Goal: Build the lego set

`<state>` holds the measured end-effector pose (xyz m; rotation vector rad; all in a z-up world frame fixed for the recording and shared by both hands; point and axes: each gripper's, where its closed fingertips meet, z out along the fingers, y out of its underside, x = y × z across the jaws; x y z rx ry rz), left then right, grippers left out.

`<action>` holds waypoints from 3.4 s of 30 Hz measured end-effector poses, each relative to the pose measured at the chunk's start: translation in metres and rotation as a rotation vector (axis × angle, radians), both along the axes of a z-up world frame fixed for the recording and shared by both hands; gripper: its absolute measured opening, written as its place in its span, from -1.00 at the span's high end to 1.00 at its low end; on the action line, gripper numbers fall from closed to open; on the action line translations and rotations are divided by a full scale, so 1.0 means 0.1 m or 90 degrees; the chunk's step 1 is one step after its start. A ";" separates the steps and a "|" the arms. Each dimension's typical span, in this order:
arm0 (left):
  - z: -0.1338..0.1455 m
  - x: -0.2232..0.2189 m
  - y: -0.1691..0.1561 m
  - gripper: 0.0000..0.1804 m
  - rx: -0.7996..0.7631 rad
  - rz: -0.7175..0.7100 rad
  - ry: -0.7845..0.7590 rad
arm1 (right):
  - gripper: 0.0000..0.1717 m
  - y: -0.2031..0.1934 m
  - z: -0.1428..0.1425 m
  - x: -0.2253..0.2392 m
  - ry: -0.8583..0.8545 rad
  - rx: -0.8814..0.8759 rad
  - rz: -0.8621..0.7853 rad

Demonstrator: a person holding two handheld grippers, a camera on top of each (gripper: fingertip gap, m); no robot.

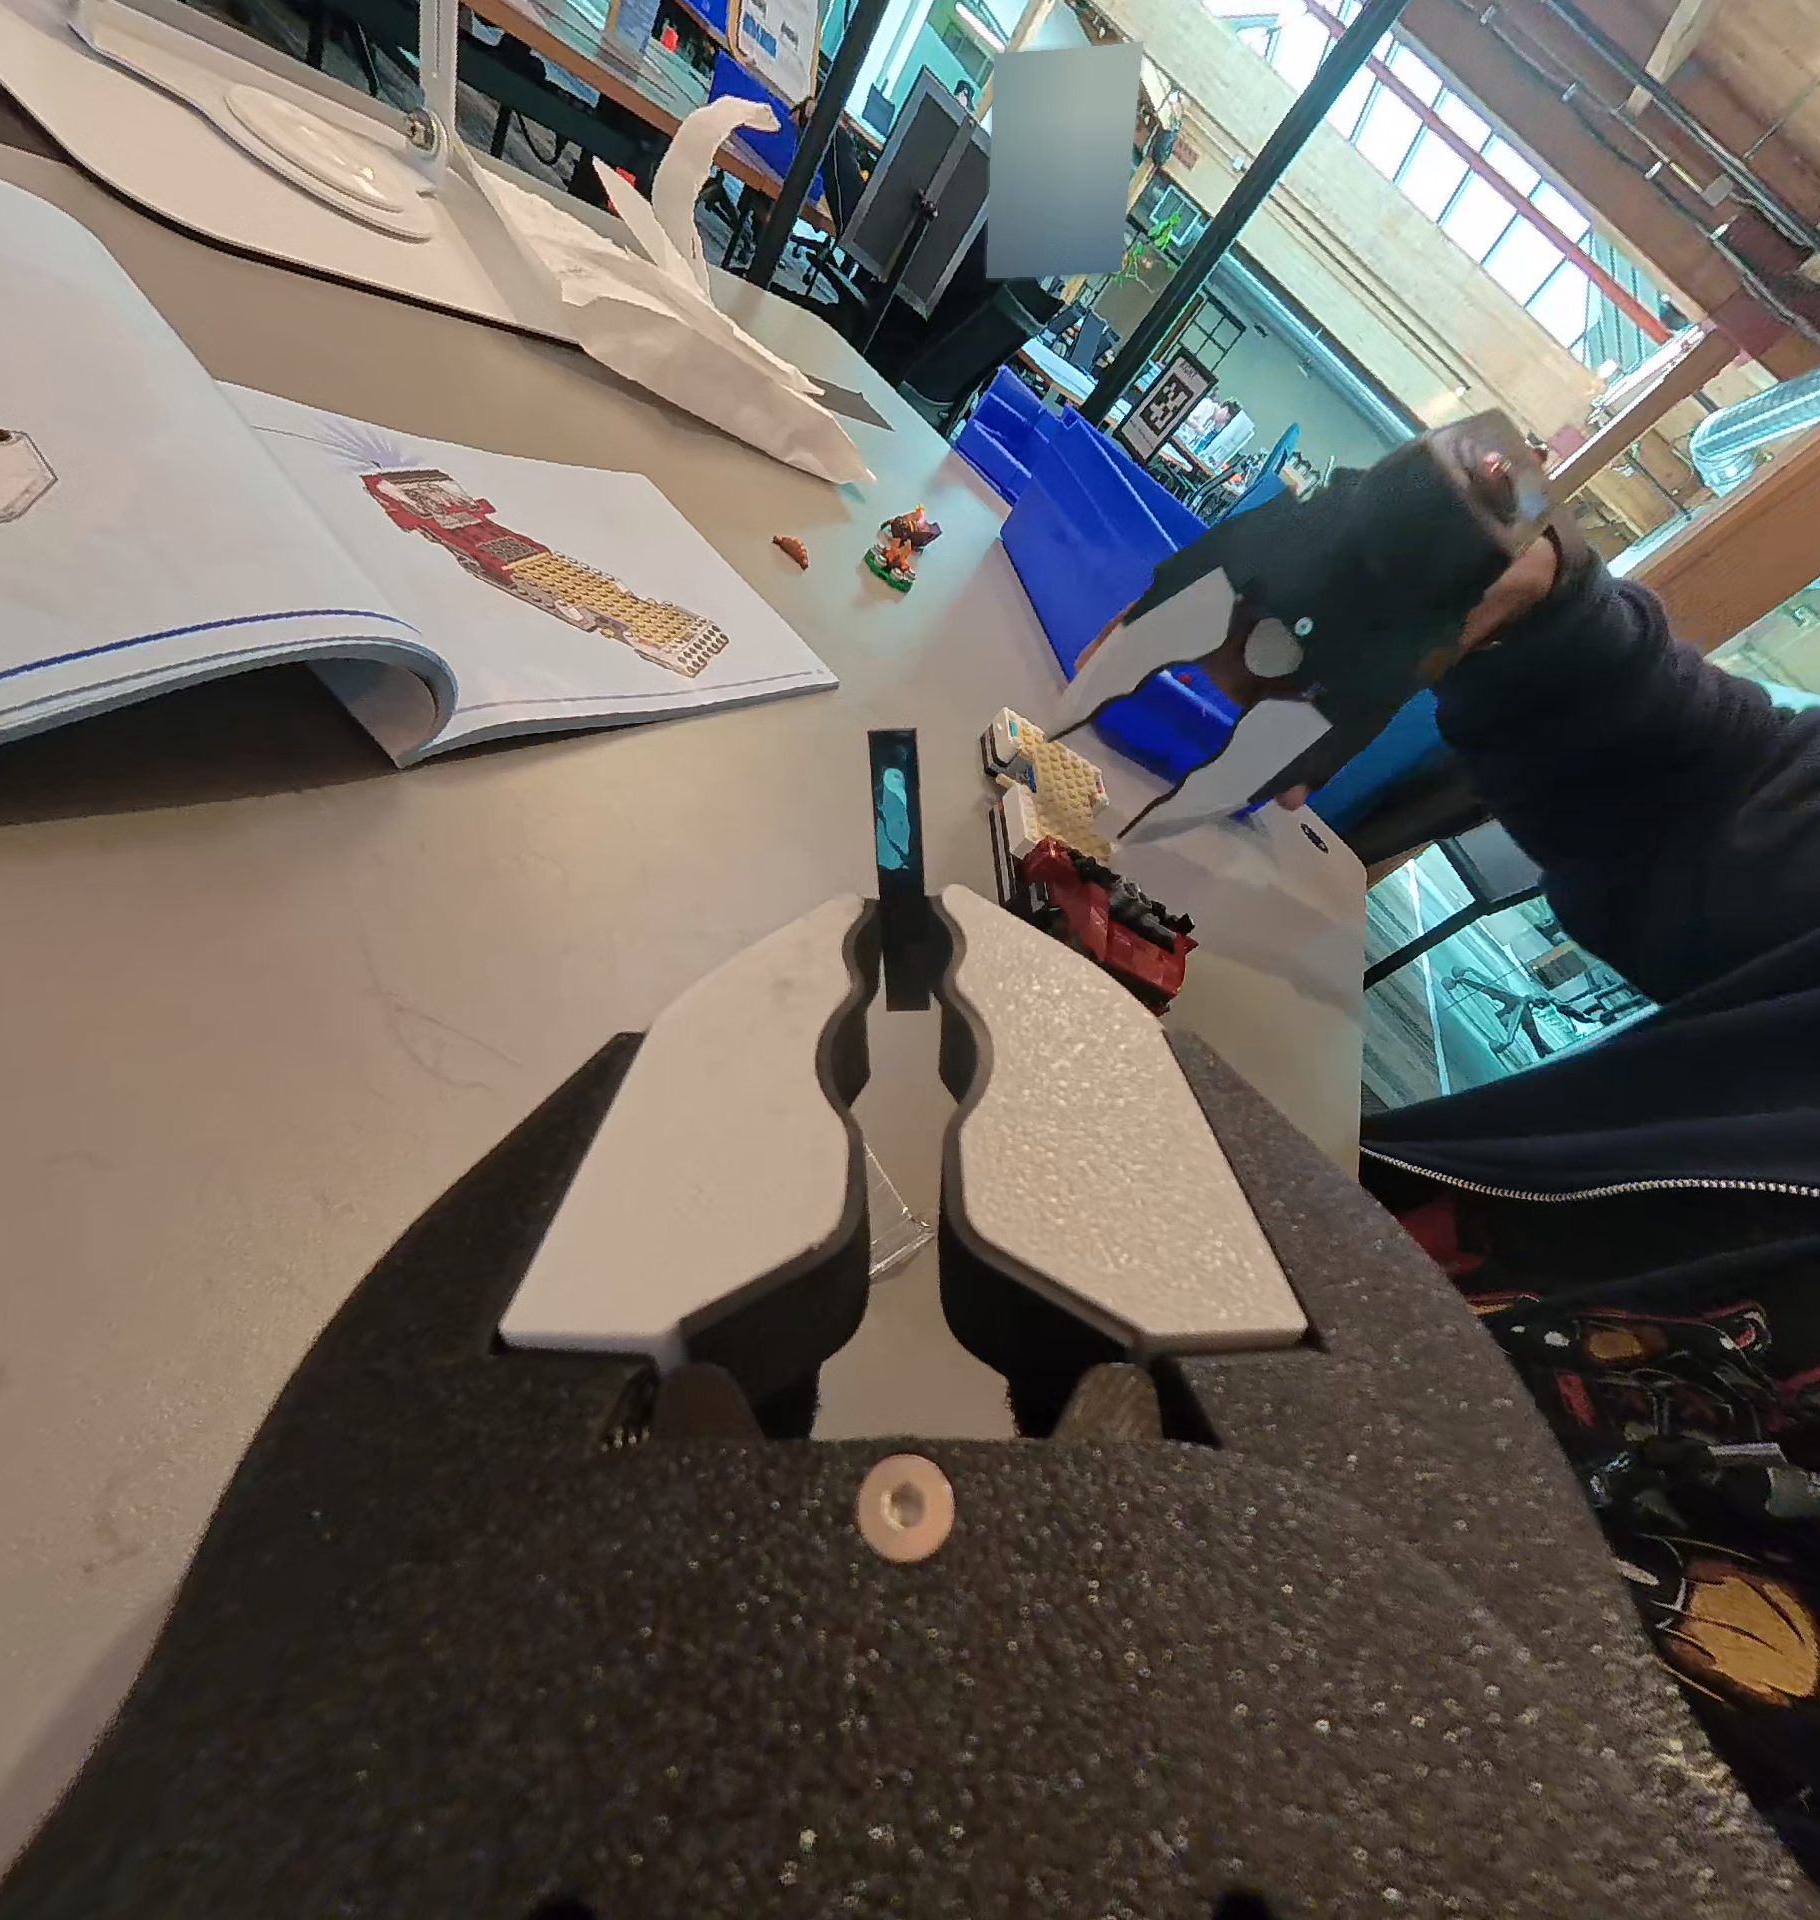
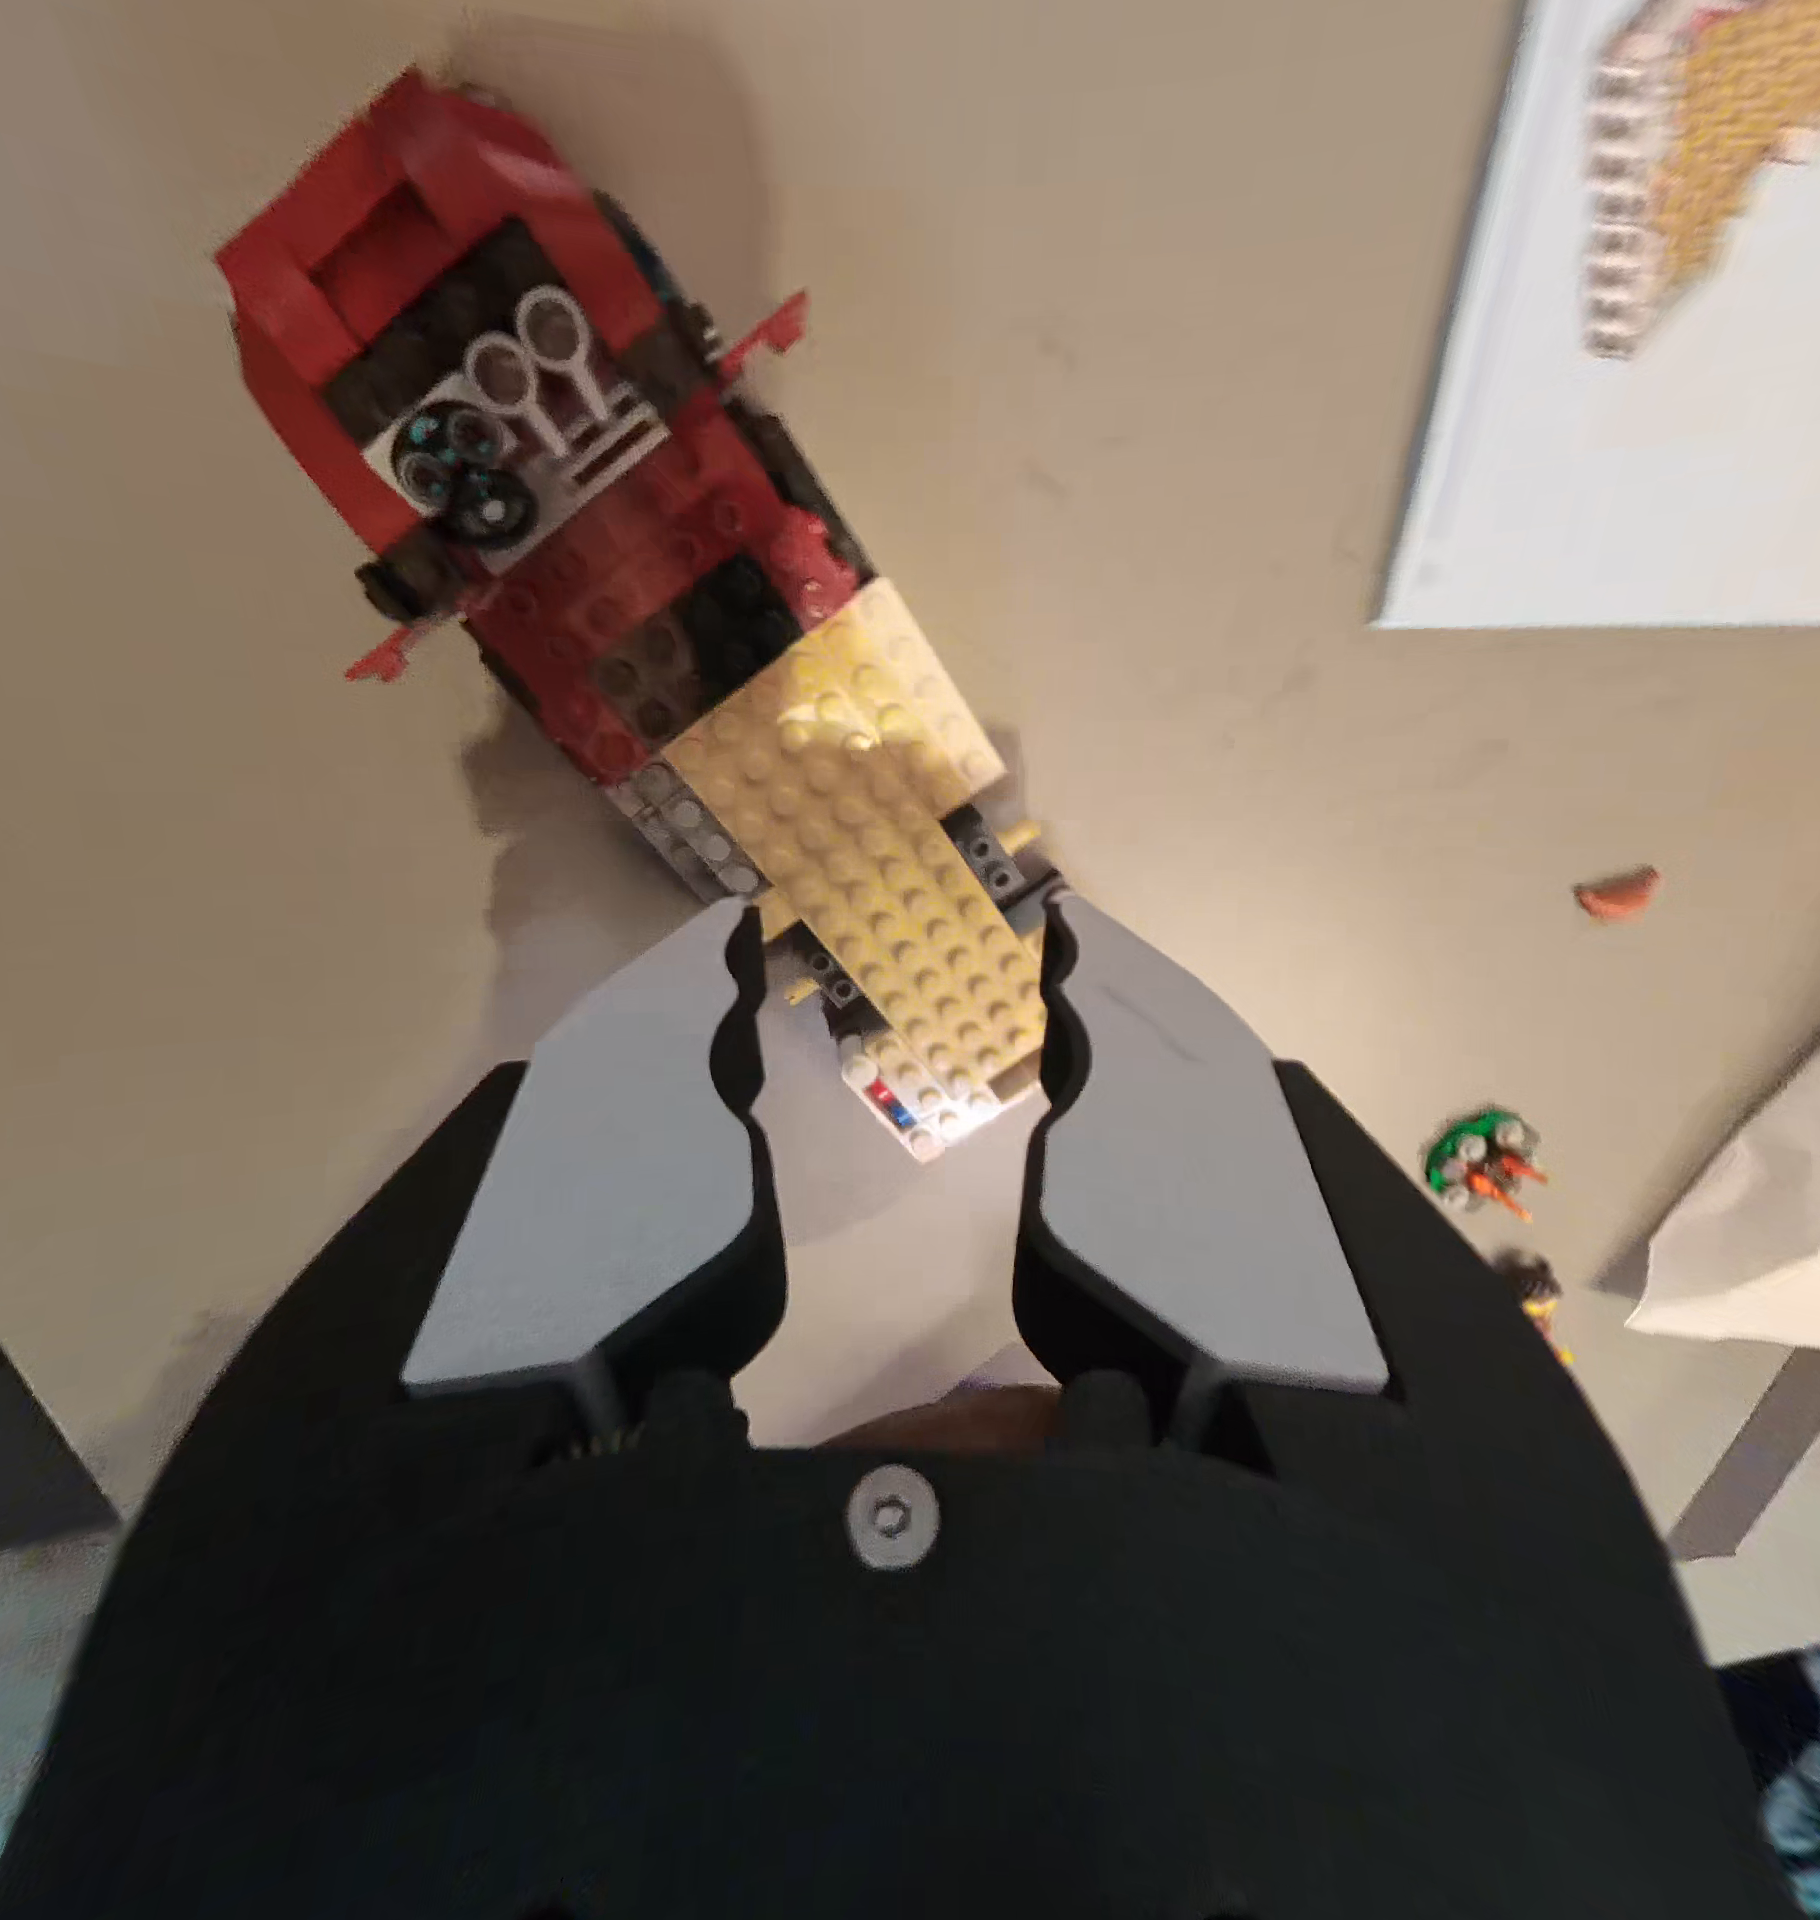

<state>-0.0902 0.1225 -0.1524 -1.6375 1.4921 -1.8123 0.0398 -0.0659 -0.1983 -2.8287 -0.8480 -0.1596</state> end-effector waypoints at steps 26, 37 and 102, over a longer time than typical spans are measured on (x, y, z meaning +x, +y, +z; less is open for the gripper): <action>-0.01 -0.08 0.00 0.91 -0.045 -0.005 0.011 | 0.27 1.38 0.04 -1.52 0.126 0.256 -0.059; -0.02 -0.10 0.02 0.91 -0.052 -0.002 0.019 | 0.37 1.66 -0.28 -1.56 0.146 0.204 -0.135; -0.07 -0.09 -0.05 0.91 -0.007 -0.008 0.027 | 0.90 0.78 -0.10 -1.60 0.091 0.228 -0.043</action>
